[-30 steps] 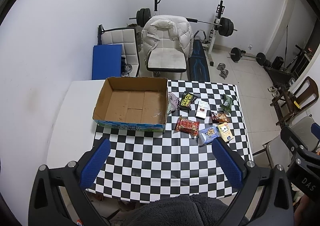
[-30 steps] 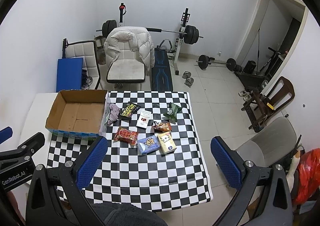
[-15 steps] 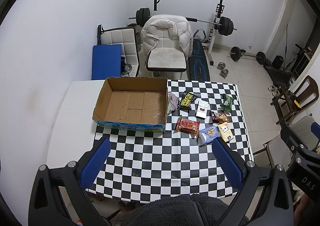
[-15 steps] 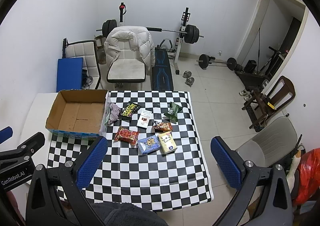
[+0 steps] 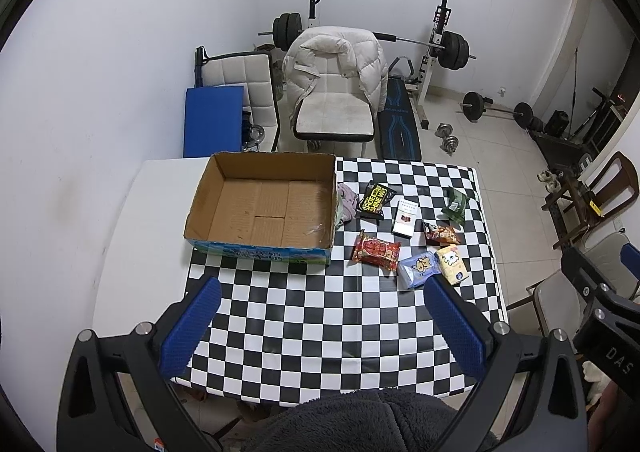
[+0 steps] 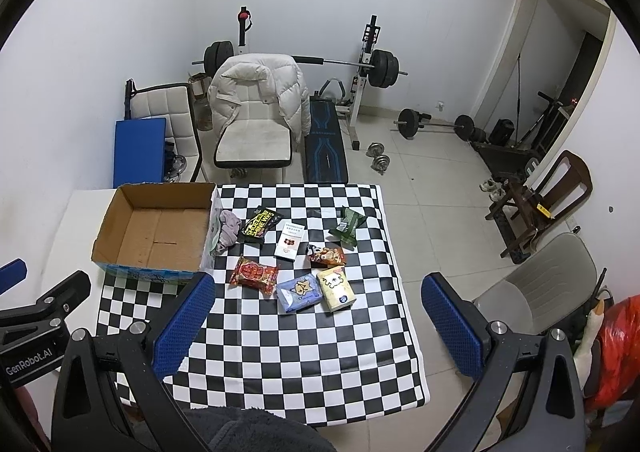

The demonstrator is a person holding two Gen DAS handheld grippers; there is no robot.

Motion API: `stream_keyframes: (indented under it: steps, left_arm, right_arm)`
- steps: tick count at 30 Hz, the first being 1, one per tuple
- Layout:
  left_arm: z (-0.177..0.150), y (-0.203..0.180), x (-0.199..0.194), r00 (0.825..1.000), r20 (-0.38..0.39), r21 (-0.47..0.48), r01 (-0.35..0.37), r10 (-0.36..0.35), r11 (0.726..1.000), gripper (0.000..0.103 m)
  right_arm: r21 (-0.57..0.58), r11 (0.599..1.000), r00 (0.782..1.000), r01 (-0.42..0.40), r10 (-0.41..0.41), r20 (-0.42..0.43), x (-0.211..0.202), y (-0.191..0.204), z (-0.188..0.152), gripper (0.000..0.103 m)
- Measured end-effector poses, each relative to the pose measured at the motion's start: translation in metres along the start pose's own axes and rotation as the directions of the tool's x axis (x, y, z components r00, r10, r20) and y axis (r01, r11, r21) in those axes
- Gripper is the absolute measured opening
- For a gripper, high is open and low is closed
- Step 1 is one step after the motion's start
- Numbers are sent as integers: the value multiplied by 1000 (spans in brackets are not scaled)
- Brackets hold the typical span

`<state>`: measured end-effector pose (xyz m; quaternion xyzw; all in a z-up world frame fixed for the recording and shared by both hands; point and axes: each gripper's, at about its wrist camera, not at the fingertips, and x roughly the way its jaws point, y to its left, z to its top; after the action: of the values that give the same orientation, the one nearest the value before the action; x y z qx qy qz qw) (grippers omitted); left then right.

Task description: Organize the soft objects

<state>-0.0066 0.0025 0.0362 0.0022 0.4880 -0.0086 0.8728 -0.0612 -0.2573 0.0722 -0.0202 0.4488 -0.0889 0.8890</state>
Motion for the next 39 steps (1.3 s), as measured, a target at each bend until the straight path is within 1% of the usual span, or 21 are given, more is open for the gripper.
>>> stream_keyframes:
  steps: [2, 4, 7, 10, 13, 16, 18, 20, 23, 24, 25, 26, 27, 29, 30, 32, 33, 34, 36, 38, 39]
  left_arm:
    - [2, -1, 8, 1000, -13, 0, 4, -4, 1000, 103]
    - [6, -6, 24, 1000, -27, 12, 3, -2, 1000, 103]
    - [13, -18, 64, 999, -47, 57, 0, 3, 998, 103]
    - [21, -37, 112, 996, -82, 149, -19, 32, 989, 103]
    - [21, -60, 167, 989, -141, 260, -17, 56, 965, 103]
    - [17, -86, 220, 976, -209, 371, 20, 62, 928, 103]
    - [14, -98, 254, 960, -274, 414, 67, 54, 908, 103]
    - [7, -115, 287, 947, -317, 461, 101, 58, 881, 103]
    - [-7, -139, 327, 928, -361, 537, 128, 90, 834, 103]
    - [-12, -146, 338, 920, -380, 556, 146, 94, 818, 103]
    - [-16, -153, 349, 911, -400, 572, 162, 101, 804, 103]
    - [-22, -159, 361, 898, -427, 584, 184, 106, 790, 103]
    - [-25, -164, 371, 890, -443, 592, 198, 110, 781, 103]
    - [-32, -175, 389, 870, -480, 606, 234, 115, 760, 103]
    - [-35, -181, 396, 862, -491, 618, 246, 123, 747, 103]
    - [-40, -191, 407, 853, -505, 637, 267, 130, 723, 103]
    - [-42, -197, 411, 849, -511, 644, 275, 133, 714, 103]
    - [-43, -202, 415, 845, -518, 649, 285, 135, 705, 103]
    - [-45, -214, 422, 834, -537, 650, 313, 128, 692, 103]
    - [-48, -230, 430, 818, -561, 655, 346, 126, 672, 103]
    - [-50, -237, 434, 811, -569, 660, 354, 134, 662, 103]
  right_arm:
    - [5, 1000, 1000, -5, 5, -14, 6, -1, 4, 103]
    - [12, 1000, 1000, -6, 7, -27, 16, -4, 9, 103]
    - [13, 1000, 998, -15, 16, -68, 47, -13, 17, 103]
    - [10, 999, 990, -32, 33, -138, 100, -30, 16, 103]
    - [-5, 999, 970, -41, 38, -239, 165, -42, 12, 103]
    - [8, 998, 937, -60, 59, -345, 235, -54, 3, 103]
    - [23, 997, 910, -78, 81, -406, 285, -64, -13, 103]
    - [44, 993, 874, -112, 119, -471, 335, -73, -26, 103]
    - [44, 990, 824, -134, 136, -549, 412, -83, -53, 103]
    - [39, 990, 812, -135, 133, -569, 432, -84, -60, 103]
    - [35, 990, 794, -139, 132, -593, 454, -83, -68, 103]
    - [39, 988, 778, -150, 142, -612, 470, -81, -73, 103]
    - [47, 984, 758, -171, 162, -632, 490, -80, -82, 103]
    - [51, 979, 725, -196, 180, -665, 515, -75, -93, 103]
    - [48, 978, 709, -203, 180, -682, 529, -73, -101, 102]
    - [38, 978, 691, -205, 172, -703, 545, -72, -111, 92]
    - [45, 976, 676, -212, 180, -714, 550, -73, -118, 81]
    - [53, 974, 670, -219, 190, -718, 551, -75, -121, 76]
    - [76, 973, 662, -218, 204, -721, 550, -85, -130, 72]
    - [101, 975, 652, -196, 206, -730, 549, -100, -139, 72]
    - [130, 974, 646, -186, 221, -731, 548, -111, -145, 72]
